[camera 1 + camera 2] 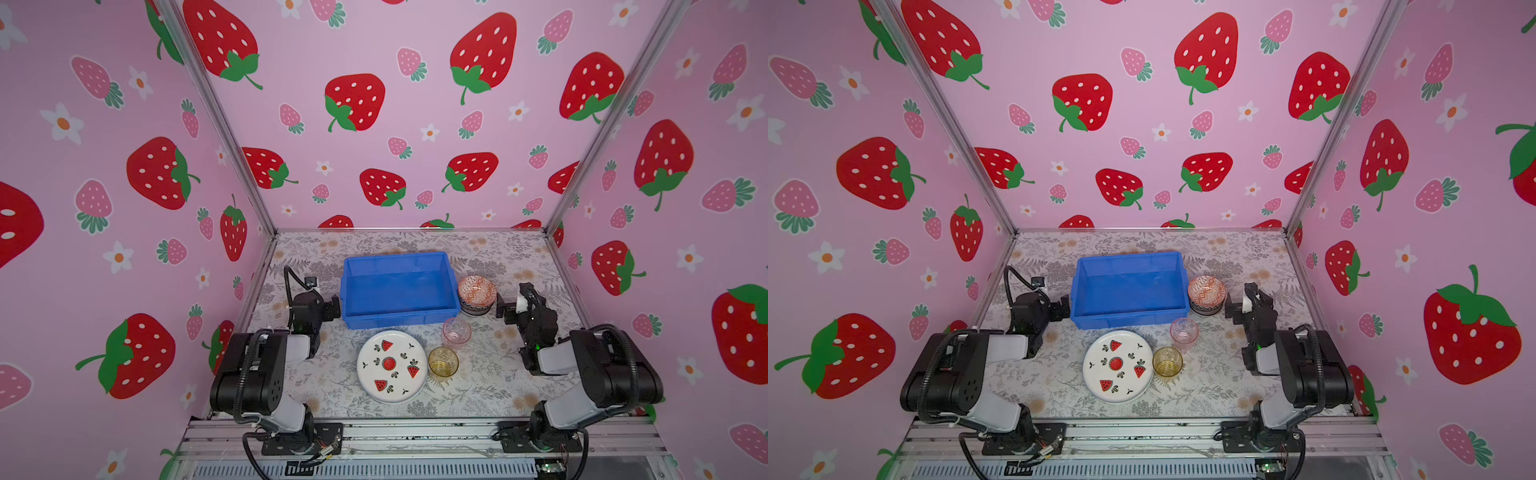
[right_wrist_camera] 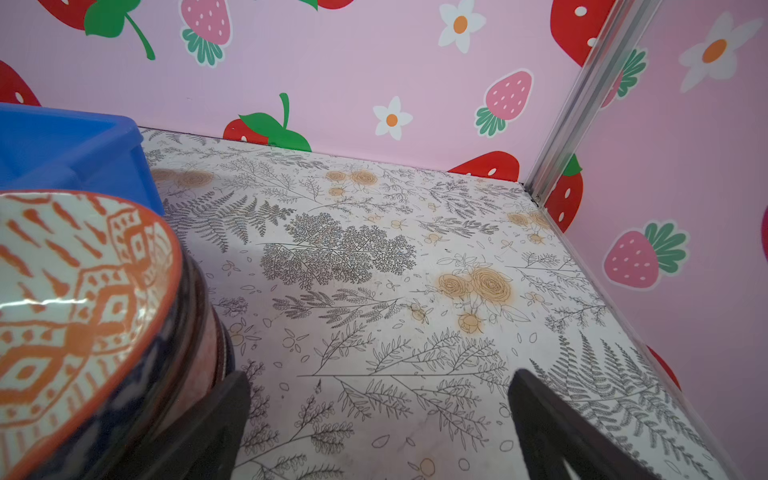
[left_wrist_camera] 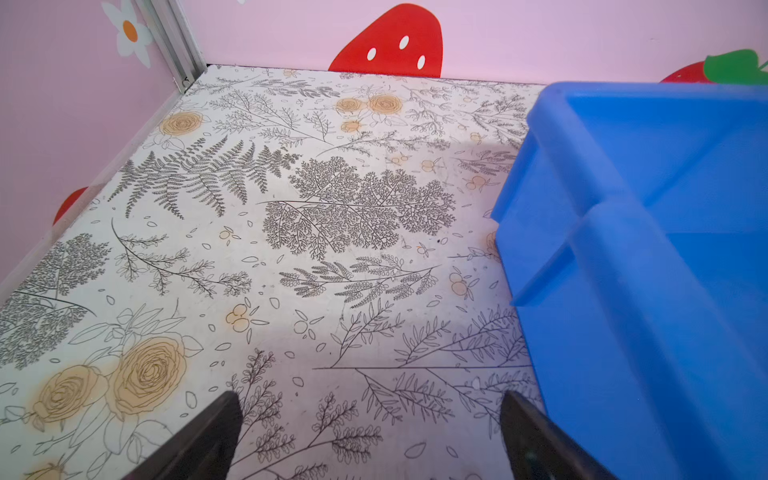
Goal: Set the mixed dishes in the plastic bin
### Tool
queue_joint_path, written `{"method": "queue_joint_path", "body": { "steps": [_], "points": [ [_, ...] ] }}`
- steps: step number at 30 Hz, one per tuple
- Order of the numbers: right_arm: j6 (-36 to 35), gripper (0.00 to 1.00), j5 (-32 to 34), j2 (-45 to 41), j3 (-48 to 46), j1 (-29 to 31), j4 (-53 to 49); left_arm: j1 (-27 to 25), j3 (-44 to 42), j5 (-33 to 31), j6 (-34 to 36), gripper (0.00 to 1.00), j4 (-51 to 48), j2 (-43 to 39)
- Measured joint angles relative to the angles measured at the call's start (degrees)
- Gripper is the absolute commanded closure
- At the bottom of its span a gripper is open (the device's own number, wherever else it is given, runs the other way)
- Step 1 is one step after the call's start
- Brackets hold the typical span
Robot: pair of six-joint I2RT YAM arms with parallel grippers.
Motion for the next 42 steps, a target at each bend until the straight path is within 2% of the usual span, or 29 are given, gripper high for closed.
{"method": "queue_joint_path", "body": {
  "steps": [38, 42],
  "points": [
    [0.17, 0.01, 0.31, 0.00, 0.13, 0.00, -0.04, 0.02, 0.00, 0.00, -0.02, 0.01, 0.02, -0.02],
    [0.39, 0.01, 1.40, 0.00, 0.46, 0.00, -0.26, -0.13, 0.02, -0.92, -0.24, 0.01, -1.99, -2.73]
  ]
}}
